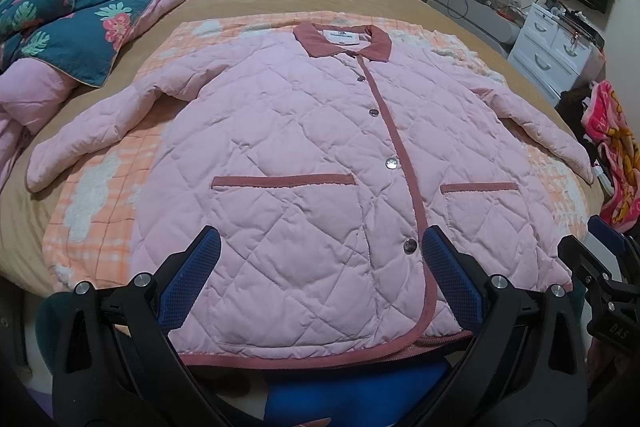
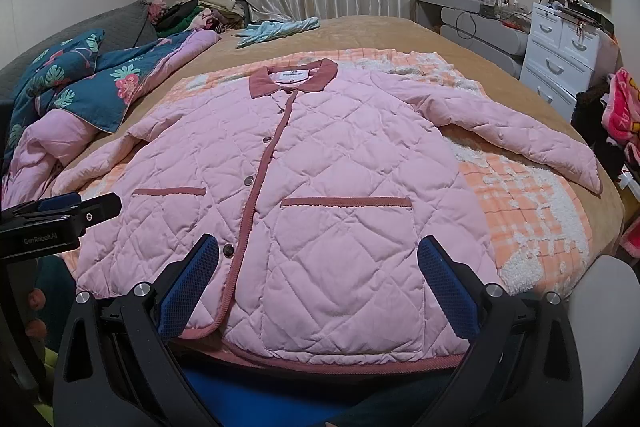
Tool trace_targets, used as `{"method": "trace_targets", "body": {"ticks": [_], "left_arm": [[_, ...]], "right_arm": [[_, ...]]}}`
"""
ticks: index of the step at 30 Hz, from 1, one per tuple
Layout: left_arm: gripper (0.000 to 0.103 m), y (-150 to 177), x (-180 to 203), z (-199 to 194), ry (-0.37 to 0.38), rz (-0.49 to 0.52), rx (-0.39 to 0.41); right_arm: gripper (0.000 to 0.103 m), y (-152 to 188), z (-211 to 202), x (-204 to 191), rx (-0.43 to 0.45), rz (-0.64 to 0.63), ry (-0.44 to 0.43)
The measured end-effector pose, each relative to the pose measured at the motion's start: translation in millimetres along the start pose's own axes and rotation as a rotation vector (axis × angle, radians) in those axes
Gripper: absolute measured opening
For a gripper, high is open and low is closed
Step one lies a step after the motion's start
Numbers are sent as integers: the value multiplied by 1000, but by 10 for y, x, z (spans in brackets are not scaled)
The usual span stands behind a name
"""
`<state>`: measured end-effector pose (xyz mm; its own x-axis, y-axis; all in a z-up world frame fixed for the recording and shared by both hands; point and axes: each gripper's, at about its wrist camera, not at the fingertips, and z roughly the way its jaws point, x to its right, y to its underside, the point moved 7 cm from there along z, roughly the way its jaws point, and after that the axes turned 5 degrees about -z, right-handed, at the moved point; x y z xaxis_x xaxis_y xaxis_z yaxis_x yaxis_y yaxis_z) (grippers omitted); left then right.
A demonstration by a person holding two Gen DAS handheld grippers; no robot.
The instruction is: Fold large clothes
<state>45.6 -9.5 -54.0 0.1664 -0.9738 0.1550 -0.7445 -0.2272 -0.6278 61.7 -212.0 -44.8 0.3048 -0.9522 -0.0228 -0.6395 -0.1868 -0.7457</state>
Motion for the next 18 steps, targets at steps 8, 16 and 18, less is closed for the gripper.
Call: {"method": "trace_targets", "body": {"ticks": [8, 16, 18], "left_arm": [[94, -28, 6, 15, 6, 6, 2], [94, -91, -15, 42, -1, 5, 13], [94, -131, -32, 59, 0, 3, 14]], "right_arm": [[99, -5, 22, -17, -7, -3, -7], [99, -2, 41, -9, -15, 2, -14], [99, -38, 76, 6, -20, 3, -19]]}}
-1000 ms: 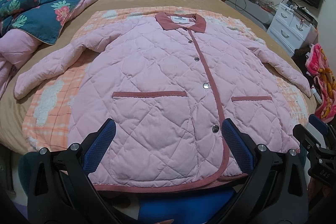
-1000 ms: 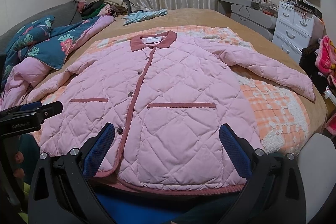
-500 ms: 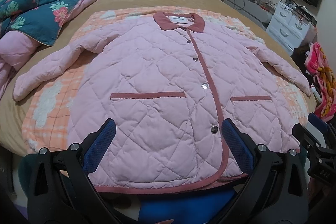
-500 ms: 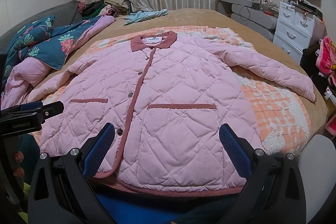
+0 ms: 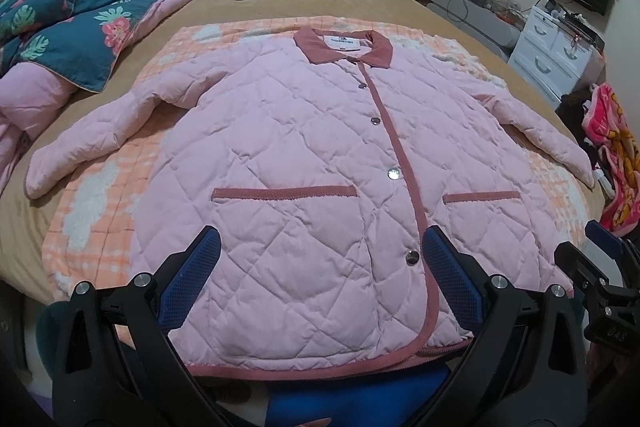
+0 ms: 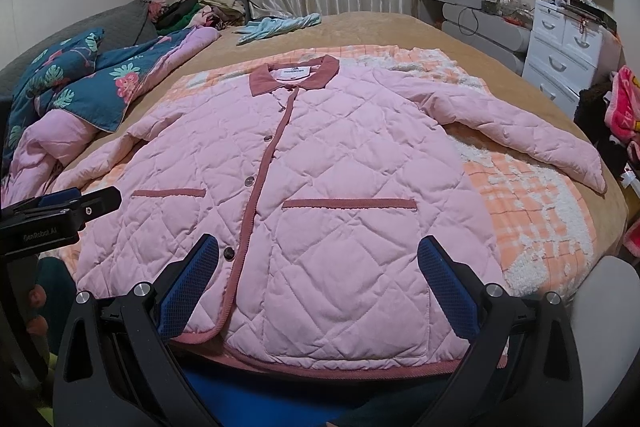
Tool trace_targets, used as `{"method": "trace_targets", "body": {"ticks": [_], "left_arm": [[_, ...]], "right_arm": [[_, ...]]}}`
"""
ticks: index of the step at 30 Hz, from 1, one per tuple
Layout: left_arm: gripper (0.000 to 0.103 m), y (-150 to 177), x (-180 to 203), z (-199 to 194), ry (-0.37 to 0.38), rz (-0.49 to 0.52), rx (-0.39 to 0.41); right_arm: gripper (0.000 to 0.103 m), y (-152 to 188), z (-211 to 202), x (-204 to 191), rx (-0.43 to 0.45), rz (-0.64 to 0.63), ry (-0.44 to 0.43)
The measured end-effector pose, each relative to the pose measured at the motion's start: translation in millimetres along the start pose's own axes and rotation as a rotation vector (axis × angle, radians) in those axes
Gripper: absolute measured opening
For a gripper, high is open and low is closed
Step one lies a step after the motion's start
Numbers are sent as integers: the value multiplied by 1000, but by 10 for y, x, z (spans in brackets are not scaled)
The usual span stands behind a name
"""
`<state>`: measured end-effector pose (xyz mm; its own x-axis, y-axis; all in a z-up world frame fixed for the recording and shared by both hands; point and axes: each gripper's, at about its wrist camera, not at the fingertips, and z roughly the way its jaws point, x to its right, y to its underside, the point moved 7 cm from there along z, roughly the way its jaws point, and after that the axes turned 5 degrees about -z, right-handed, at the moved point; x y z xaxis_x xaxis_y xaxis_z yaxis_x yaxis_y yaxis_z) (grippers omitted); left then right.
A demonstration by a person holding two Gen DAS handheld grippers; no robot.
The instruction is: Fold large clothes
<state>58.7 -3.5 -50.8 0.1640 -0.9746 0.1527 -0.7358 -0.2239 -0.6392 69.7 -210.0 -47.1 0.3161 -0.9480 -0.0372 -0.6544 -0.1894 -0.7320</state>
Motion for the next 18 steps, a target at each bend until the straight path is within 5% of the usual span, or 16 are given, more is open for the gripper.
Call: {"method": "trace_targets", "body": {"ticks": [18], "left_arm": [[94, -363, -64, 230, -7, -20, -20]], "right_arm": [[99, -469, 238, 14, 18, 1, 4]]}}
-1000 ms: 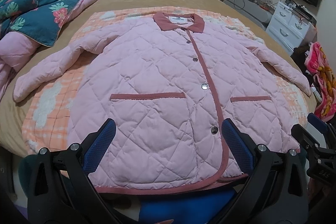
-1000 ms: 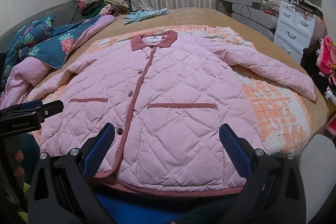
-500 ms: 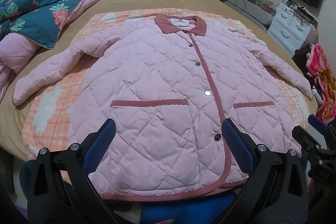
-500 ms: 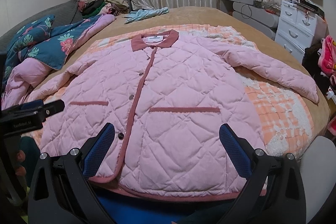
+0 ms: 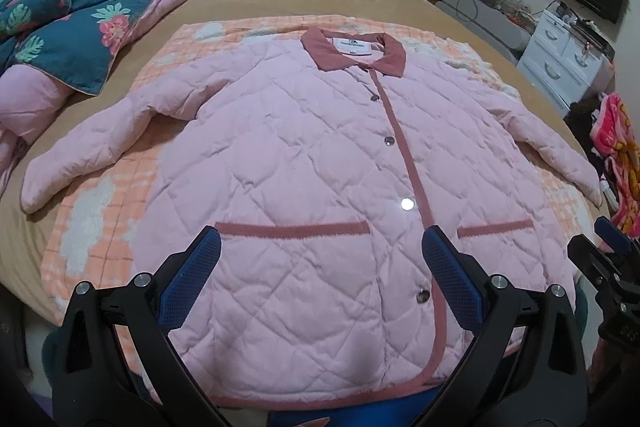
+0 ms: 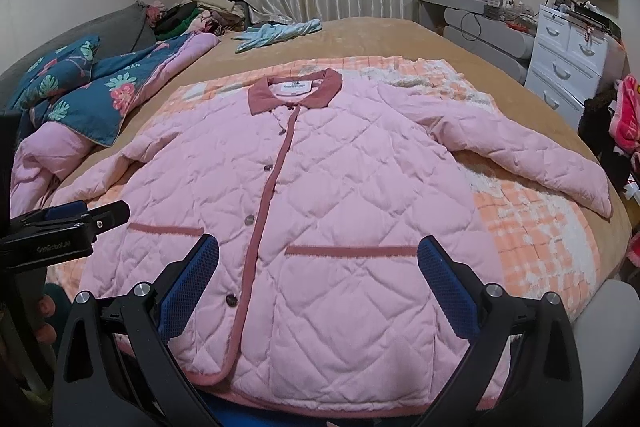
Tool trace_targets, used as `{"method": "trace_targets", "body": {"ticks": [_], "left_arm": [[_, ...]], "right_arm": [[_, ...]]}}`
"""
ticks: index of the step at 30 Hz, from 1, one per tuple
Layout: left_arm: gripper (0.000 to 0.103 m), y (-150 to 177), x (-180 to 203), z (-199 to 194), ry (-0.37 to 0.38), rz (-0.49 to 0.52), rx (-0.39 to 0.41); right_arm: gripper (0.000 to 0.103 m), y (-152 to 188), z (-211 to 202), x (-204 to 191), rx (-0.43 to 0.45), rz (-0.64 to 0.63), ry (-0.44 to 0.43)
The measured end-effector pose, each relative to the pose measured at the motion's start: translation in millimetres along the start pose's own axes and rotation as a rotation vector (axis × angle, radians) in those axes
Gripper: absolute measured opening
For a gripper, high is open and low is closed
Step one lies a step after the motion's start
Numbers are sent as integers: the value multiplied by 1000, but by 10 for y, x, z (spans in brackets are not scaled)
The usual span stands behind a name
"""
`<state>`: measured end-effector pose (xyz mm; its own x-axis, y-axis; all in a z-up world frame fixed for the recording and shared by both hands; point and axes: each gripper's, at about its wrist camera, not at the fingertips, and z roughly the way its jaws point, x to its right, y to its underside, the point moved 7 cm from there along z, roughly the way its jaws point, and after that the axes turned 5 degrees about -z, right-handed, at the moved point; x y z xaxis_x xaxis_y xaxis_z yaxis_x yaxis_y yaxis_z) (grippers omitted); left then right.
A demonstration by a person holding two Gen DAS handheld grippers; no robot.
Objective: Fold large clothes
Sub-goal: 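Move the right gripper to the jacket sleeve cuff and grasp it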
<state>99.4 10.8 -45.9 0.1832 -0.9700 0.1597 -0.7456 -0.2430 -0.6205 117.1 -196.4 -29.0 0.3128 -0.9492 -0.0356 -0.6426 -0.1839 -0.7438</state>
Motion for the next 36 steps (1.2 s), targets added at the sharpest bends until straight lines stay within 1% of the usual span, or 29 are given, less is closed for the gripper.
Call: {"method": "trace_targets", "body": {"ticks": [5, 7, 20, 24, 29, 32, 36], "left_arm": [[94, -144, 32, 102, 6, -4, -2], [94, -225, 61, 137, 19, -9, -4], [94, -736, 253, 243, 53, -15, 28], [94, -873, 337, 314, 78, -26, 23], [94, -1013, 456, 419, 69, -11, 12], [94, -1108, 550, 471, 80, 0, 17], [94, -1226, 646, 574, 63, 13, 16]], "right_arm": [[99, -172, 87, 57, 7, 15, -2], [99, -263, 122, 86, 13, 22, 2], [99, -722, 284, 305, 45, 64, 19], [99, -867, 318, 437, 57, 78, 49], [99, -1038, 342, 651, 80, 117, 71], [99, -1122, 351, 806, 97, 140, 87], [99, -1184, 385, 1001, 107, 172, 115]]}}
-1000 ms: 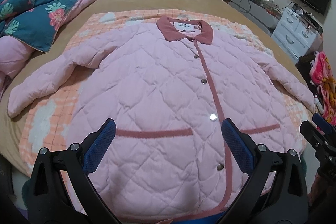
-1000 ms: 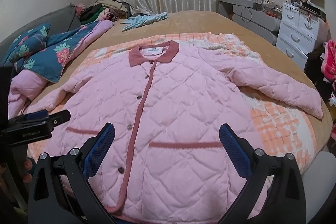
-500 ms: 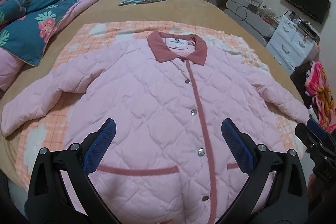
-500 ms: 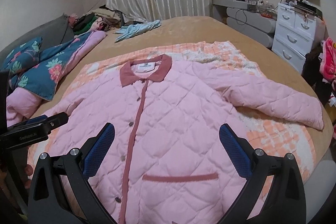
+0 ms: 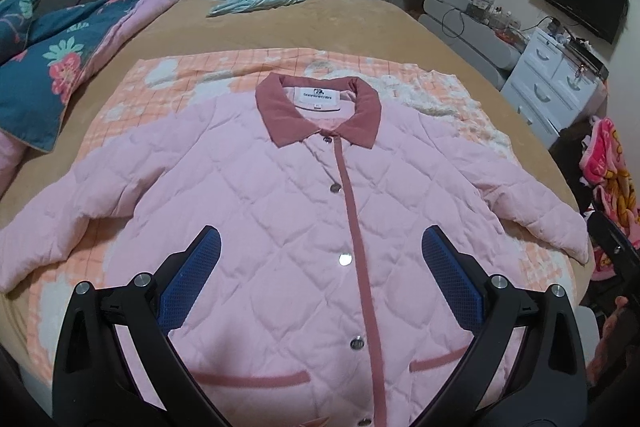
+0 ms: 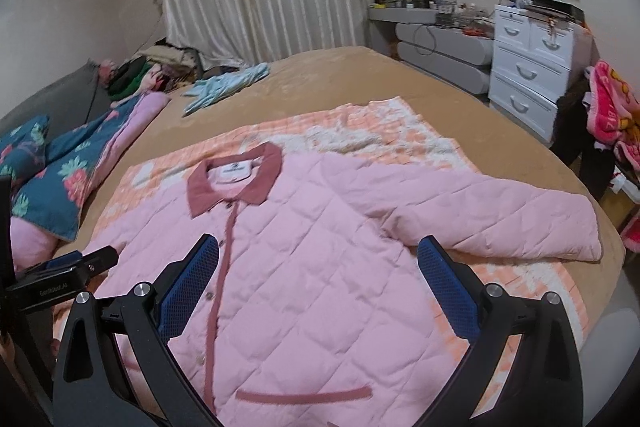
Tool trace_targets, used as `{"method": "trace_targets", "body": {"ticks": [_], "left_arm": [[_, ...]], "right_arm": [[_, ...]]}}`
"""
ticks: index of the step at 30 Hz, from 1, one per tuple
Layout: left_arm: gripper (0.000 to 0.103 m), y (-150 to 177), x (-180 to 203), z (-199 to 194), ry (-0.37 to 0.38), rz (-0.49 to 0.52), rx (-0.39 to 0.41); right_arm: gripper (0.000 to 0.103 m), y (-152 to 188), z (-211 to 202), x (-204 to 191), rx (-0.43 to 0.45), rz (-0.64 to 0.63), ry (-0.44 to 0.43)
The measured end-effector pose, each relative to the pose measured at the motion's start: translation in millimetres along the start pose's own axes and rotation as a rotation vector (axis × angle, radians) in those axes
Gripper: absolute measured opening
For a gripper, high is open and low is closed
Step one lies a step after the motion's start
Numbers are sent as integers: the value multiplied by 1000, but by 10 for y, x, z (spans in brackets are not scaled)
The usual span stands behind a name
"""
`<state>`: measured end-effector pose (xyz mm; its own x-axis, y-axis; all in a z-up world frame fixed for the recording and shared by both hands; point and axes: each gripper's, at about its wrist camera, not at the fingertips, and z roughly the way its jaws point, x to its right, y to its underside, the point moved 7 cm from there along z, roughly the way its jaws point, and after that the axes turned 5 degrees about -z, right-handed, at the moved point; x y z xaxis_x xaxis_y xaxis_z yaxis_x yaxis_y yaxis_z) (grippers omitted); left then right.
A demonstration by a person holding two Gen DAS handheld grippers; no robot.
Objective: Fold large clothes
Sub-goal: 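Move the right gripper to the jacket sleeve cuff and grasp it, then lift the sleeve with the right gripper and fold it across the jacket front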
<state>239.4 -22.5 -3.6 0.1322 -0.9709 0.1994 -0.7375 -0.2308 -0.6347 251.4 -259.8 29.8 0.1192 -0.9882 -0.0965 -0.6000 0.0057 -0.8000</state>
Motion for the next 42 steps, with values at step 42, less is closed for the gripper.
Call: {"method": "trace_targets", "body": {"ticks": [42], "left_arm": [[94, 140, 933, 1596, -30, 128, -199]], "right_arm": [[99, 822, 1099, 2868, -158, 572, 352]]}}
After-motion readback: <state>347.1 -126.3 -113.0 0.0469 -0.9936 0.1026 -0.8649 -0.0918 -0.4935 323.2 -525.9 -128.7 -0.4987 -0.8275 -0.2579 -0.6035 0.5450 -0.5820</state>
